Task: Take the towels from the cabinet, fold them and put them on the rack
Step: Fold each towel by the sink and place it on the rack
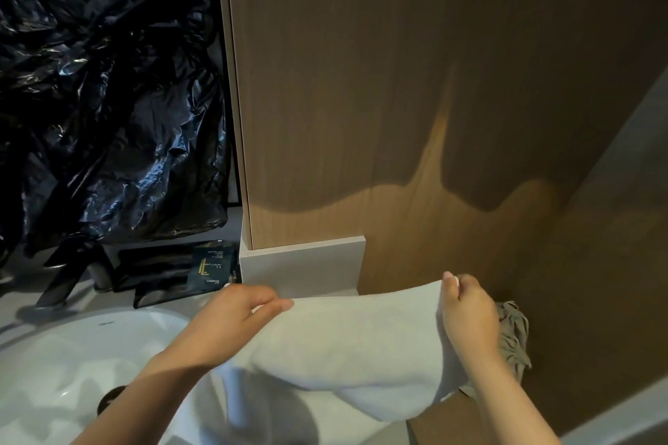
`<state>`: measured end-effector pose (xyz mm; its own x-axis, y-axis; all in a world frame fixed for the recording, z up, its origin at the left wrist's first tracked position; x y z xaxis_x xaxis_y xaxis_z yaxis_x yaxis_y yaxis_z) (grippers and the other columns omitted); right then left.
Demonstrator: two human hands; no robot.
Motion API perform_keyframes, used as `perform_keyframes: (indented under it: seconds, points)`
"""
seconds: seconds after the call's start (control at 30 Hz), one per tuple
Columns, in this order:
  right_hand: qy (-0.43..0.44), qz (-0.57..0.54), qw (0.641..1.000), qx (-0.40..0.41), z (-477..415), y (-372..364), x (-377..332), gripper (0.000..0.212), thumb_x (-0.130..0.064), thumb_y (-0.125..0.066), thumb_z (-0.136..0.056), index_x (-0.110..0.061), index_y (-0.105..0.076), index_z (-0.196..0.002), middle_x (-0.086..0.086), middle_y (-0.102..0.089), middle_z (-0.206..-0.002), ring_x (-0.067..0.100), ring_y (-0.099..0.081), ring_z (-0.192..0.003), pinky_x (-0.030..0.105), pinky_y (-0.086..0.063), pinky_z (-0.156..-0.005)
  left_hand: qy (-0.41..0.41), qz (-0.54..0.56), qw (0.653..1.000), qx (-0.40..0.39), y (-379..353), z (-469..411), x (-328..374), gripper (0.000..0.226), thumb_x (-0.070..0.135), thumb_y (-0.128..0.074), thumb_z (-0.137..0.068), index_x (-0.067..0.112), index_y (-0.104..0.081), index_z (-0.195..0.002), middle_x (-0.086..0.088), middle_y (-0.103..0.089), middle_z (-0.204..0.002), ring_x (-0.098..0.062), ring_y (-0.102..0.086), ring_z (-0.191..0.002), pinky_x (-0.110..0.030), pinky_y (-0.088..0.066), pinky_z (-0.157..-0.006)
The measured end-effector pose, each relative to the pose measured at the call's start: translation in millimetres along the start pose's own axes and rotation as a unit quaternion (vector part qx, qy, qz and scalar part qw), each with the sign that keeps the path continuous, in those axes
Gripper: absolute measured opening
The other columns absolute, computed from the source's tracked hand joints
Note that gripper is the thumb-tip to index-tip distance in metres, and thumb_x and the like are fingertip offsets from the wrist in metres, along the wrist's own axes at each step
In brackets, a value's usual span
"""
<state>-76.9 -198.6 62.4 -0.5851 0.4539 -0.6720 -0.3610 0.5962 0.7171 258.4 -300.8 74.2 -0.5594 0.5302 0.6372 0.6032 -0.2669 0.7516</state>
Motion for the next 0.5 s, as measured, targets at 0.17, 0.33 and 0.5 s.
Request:
perform_keyframes:
  seconds: [0.17, 0.33, 0.5]
  points:
    - [0.154, -0.050, 0.982, -0.095, 31, -13, -57, 0.046, -0.038, -0.049, -0.100, -0.019, -0.047, -0.142, -0.006, -0.049, -0.138, 0.013, -0.044, -0.131, 0.029, -0.036, -0.108, -0.004, -0.053, 0.999, -0.009, -15, -1, 17, 0.040, 0.046, -0.053, -0.094, 0.029, -0.048, -0.059, 0.019, -0.054, -0.062, -0.001, -0.050, -0.062, -0.016, -0.035, -0.060]
    - [0.221, -0.183, 0.905, -0.313, 86, -60, -106, 0.028, -0.021, -0.050, -0.102, -0.025, -0.061, -0.128, -0.017, -0.066, -0.122, -0.008, -0.055, -0.115, 0.015, -0.040, -0.101, -0.014, -0.084, 0.996, -0.004, -19, -6, 34, 0.037, 0.047, -0.049, -0.096, 0.025, -0.053, -0.067, 0.010, -0.050, -0.059, -0.001, -0.048, -0.062, -0.015, -0.034, -0.060]
    - [0.190, -0.231, 0.873, -0.385, 104, -81, -113, 0.025, -0.009, -0.049, -0.102, -0.014, -0.069, -0.116, -0.008, -0.071, -0.115, 0.003, -0.061, -0.111, 0.019, -0.044, -0.097, -0.038, -0.104, 0.994, -0.022, -21, -3, 44, 0.055, 0.064, -0.030, -0.092, 0.020, -0.060, -0.078, 0.007, -0.057, -0.068, -0.007, -0.051, -0.069, -0.025, -0.039, -0.068]
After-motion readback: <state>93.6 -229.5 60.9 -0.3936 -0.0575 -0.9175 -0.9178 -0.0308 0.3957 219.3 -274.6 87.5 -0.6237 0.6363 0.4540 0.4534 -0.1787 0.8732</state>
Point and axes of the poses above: each hand's wrist, its own z-axis away from the middle knuckle, its own y-axis out of the back of the hand, x = y × z, the point moved 9 cm from there along -z, towards the middle knuckle
